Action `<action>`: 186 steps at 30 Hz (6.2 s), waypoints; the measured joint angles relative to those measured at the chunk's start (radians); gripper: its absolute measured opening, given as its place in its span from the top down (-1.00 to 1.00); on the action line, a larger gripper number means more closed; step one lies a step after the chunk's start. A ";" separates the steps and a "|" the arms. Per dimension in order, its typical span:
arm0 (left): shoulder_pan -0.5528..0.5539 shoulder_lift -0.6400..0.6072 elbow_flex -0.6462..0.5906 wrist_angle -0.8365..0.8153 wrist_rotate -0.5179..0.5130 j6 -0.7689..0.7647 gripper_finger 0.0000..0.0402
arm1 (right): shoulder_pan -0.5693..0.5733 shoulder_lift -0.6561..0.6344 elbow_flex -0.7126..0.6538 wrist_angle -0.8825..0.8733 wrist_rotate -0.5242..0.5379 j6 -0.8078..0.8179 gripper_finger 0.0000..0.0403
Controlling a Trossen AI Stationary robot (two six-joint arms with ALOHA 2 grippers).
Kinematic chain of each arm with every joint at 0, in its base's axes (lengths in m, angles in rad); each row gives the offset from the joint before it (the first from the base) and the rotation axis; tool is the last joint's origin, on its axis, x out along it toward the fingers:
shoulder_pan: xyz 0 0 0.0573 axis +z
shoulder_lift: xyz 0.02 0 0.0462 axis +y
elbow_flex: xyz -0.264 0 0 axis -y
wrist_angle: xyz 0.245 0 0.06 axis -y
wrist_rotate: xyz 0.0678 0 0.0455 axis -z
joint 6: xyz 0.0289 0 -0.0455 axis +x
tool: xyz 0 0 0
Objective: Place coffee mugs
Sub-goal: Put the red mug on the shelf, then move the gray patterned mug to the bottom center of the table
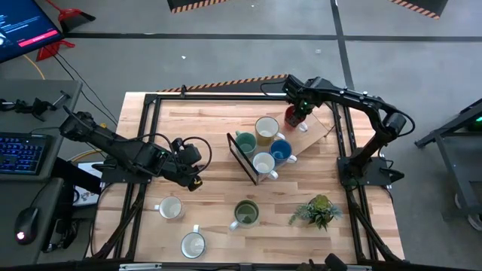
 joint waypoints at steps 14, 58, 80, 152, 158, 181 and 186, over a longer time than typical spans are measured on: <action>0.000 0.000 0.000 0.000 0.000 0.001 0.32 | 0.003 -0.029 0.132 -0.077 0.010 -0.016 0.30; 0.000 0.000 0.000 -0.001 -0.009 0.017 0.32 | 0.254 0.087 0.220 -0.112 -0.091 0.107 0.78; 0.000 0.000 0.000 0.000 -0.008 0.016 0.32 | 0.195 0.089 0.220 -0.166 -0.020 0.088 0.78; 0.000 0.000 0.000 0.000 -0.008 -0.001 0.32 | 0.079 0.089 0.220 -0.327 -0.003 0.034 0.78; 0.000 0.000 0.000 0.000 -0.008 -0.001 0.32 | 0.065 0.089 0.220 -0.315 -0.001 0.022 0.78; 0.000 0.000 0.000 0.001 -0.007 -0.028 0.32 | 0.072 0.089 0.220 -0.272 -0.069 -0.016 0.78; 0.000 0.000 0.000 0.000 -0.003 -0.027 0.32 | 0.115 0.088 0.235 -0.375 -0.101 -0.045 0.78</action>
